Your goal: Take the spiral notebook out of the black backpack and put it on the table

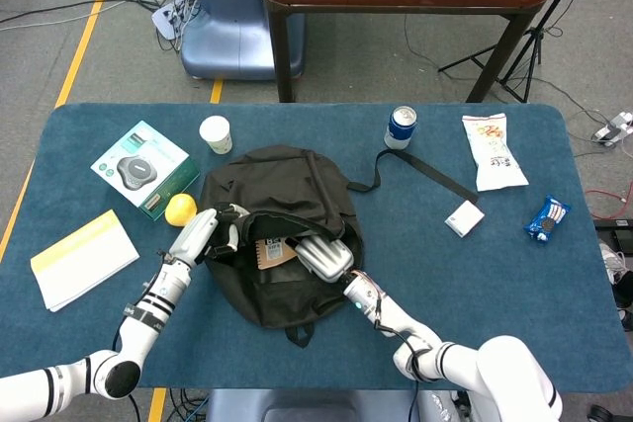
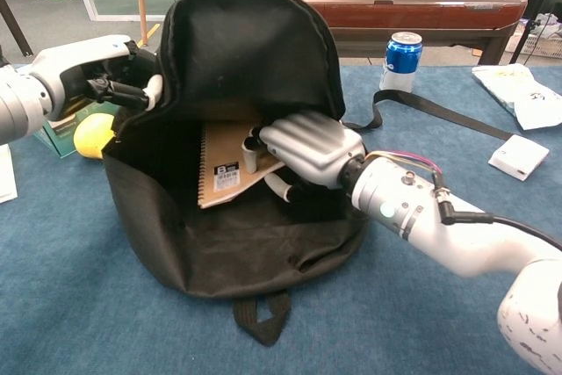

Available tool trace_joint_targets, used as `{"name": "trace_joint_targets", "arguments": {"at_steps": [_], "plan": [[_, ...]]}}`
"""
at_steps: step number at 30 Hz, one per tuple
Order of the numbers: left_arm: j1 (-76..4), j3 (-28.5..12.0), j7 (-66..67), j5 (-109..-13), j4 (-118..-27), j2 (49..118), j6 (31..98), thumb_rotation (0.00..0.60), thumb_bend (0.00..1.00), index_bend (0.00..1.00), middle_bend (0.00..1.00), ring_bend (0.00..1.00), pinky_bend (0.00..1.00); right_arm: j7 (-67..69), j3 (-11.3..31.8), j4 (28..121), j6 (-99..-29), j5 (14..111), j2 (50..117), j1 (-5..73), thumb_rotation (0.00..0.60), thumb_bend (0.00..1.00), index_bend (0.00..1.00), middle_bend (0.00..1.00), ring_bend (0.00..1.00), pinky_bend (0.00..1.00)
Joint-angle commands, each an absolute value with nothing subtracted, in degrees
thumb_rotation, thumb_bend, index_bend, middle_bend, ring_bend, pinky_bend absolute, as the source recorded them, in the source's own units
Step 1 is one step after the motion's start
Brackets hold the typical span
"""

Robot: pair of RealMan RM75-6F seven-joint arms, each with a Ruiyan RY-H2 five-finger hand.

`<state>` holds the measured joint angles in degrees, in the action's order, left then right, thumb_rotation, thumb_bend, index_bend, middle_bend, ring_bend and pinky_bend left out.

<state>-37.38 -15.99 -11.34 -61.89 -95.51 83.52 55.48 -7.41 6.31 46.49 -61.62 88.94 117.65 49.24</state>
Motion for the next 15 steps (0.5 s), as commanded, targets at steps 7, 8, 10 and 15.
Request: {"name": "trace_joint_targets", "arguments": {"at_steps": [7,8,10,15], "plan": [[-37.7,-16.5,-11.3,-61.4,-95.0,83.6,55.3,0.6,0.69,0.63,0.36,0.27,0.1,-5.5,6.9,44.2,-64.8,90.0,118.8,49.2,0.6,0.59,0.7,0.4,0.26,0.25],[-37.7,-16.6,-11.3,-61.3,-94.9,83.6,55.3,0.6,0.69,0.63,0.36,0.27,0.1,-5.3,6.9,44.2,-65.3,90.2,118.7,49.1,0.6,0.59,0.72,0.42,0.27,0.25],[-37.8,-16.7,-11.3,-61.1,-94.8,83.6,55.2,0.6,0.69,0.63,0.36,0.27,0.1,-5.0,6.8,44.4,-66.3,90.7,118.5,49.0,0.6,0.61,0.76,0.44,0.3,0.25],[-37.9,-17.0,-11.3,-60.8,-94.7,83.5,55.1,0.6,0.69,0.63,0.35,0.27,0.1,-4.2,6.3,46.7,-70.3,92.5,116.9,48.2,0.6,0.64,0.85,0.54,0.38,0.3]]}}
